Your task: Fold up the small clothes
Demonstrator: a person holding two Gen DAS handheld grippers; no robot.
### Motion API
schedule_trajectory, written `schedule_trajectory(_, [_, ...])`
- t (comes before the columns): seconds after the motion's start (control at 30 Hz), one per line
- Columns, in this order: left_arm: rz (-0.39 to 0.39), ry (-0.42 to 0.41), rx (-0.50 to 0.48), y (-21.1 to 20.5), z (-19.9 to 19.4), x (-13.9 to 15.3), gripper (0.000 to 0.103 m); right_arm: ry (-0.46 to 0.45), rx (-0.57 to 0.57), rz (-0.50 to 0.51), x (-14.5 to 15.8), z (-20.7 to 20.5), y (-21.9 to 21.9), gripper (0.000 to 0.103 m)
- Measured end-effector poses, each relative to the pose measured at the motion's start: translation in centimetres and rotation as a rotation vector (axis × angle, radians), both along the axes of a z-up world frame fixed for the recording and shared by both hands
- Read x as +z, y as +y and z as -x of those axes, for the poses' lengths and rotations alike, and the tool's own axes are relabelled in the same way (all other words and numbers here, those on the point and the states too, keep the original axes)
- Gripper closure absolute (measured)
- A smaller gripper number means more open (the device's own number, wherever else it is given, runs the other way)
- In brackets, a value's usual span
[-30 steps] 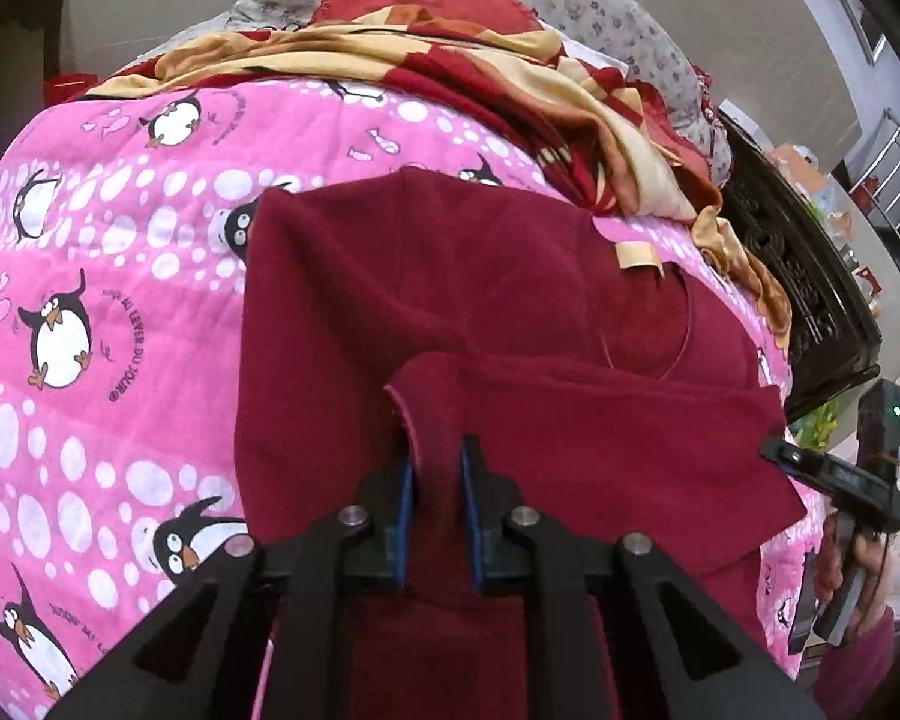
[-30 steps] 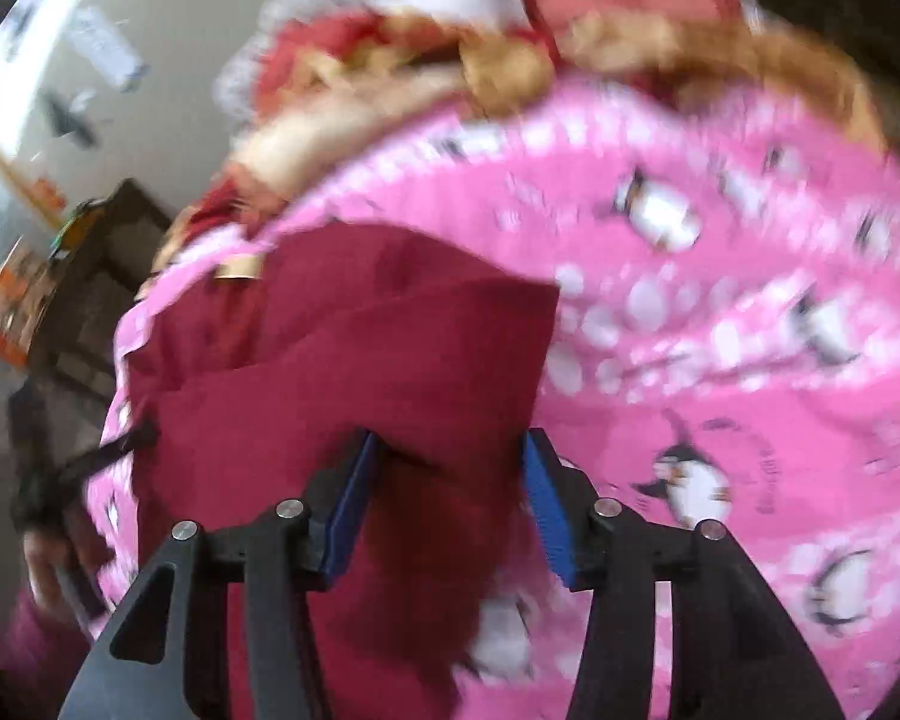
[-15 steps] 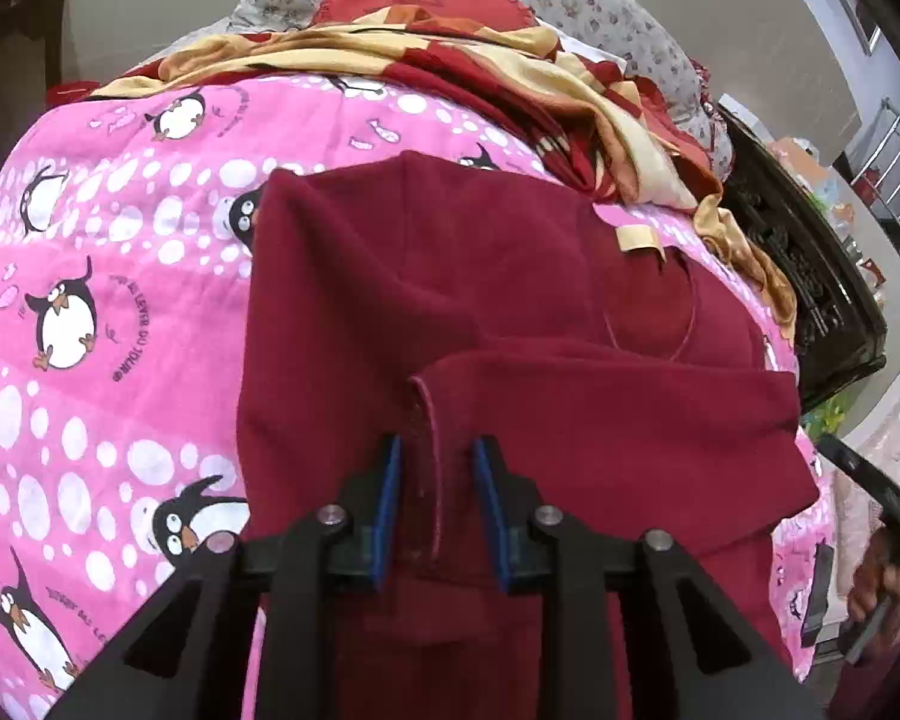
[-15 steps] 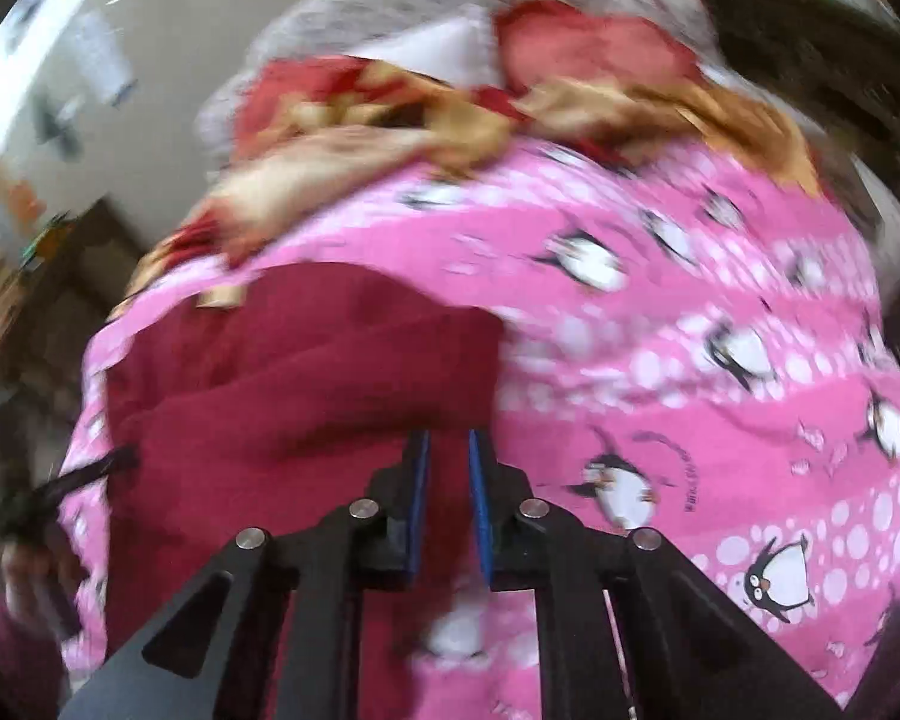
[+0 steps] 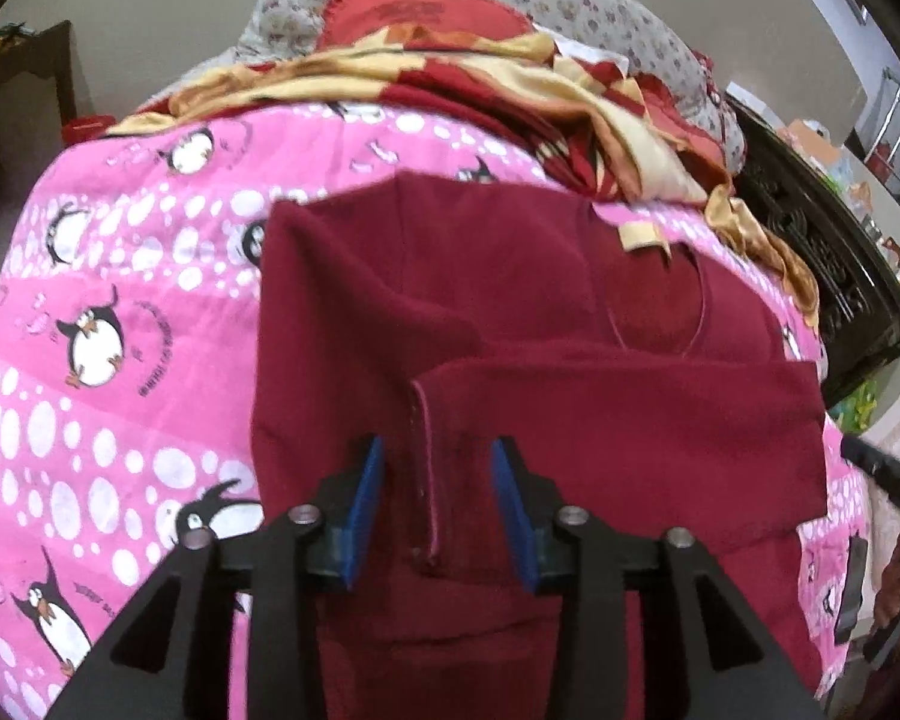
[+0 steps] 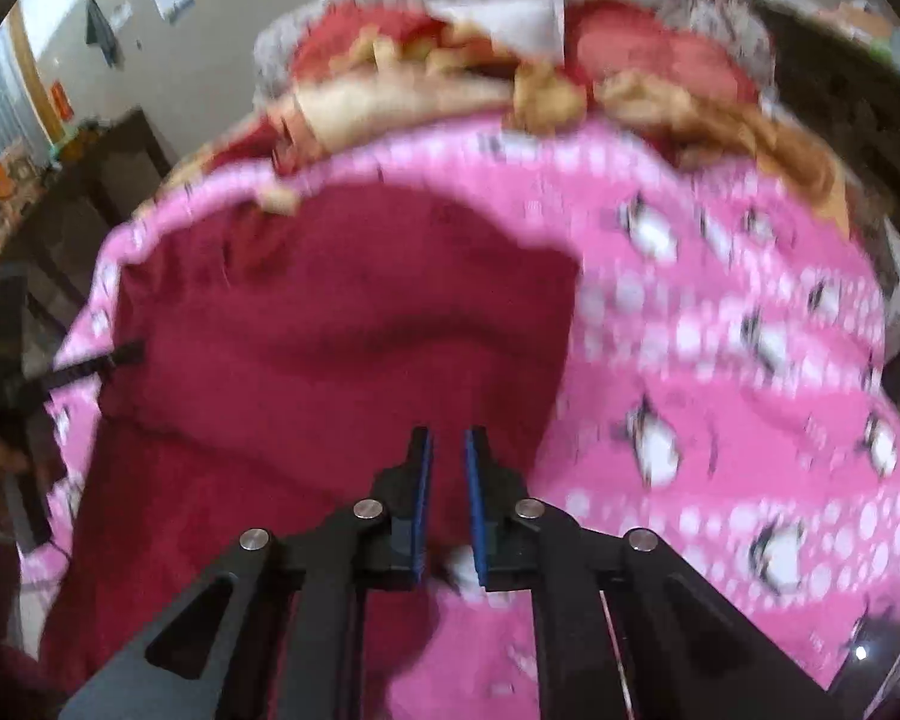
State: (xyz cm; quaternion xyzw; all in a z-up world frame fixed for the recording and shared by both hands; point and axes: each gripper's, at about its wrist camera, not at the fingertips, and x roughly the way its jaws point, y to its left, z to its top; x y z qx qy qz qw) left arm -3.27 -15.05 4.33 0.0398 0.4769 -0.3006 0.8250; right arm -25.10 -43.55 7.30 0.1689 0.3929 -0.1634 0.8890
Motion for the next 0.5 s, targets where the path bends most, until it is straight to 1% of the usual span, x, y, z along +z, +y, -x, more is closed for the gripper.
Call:
schedule_trajectory(0.03, [-0.005,-0.011,0.002,-0.1,0.0,0.1,0.055,-0.006,-0.007,0.016,0.2,-0.7,-0.1,0.085])
schedule_trajectory(0.1, [-0.021,-0.024,0.006,-0.4,-0.1,0.1,0.054,-0.008,-0.013,0.04,0.1,-2.7,-0.3,0.085])
schedule_trajectory(0.17, [-0.035,-0.033,0.009,-0.8,-0.3,-0.1,0.054,0.005,-0.022,0.04,-0.5,-4.4,-0.8,0.085])
schedule_trajectory(0.23, [-0.055,-0.042,0.01,-1.3,-0.6,-0.4,0.054,0.039,-0.059,0.059,-1.4,-5.8,-1.5,0.085])
schedule_trajectory(0.3, [-0.081,-0.049,0.008,-1.7,-0.7,-0.9,0.054,0.081,-0.097,0.054,-2.8,-7.1,-2.5,0.085])
schedule_trajectory(0.37, [-0.094,-0.056,0.002,-2.0,-0.7,-1.1,0.05,0.062,-0.113,0.039,-3.1,-7.3,-3.3,0.085])
schedule_trajectory(0.5, [-0.11,-0.069,-0.007,-2.5,-0.6,-1.2,0.047,0.064,-0.112,0.004,-2.3,-6.6,-3.8,0.085])
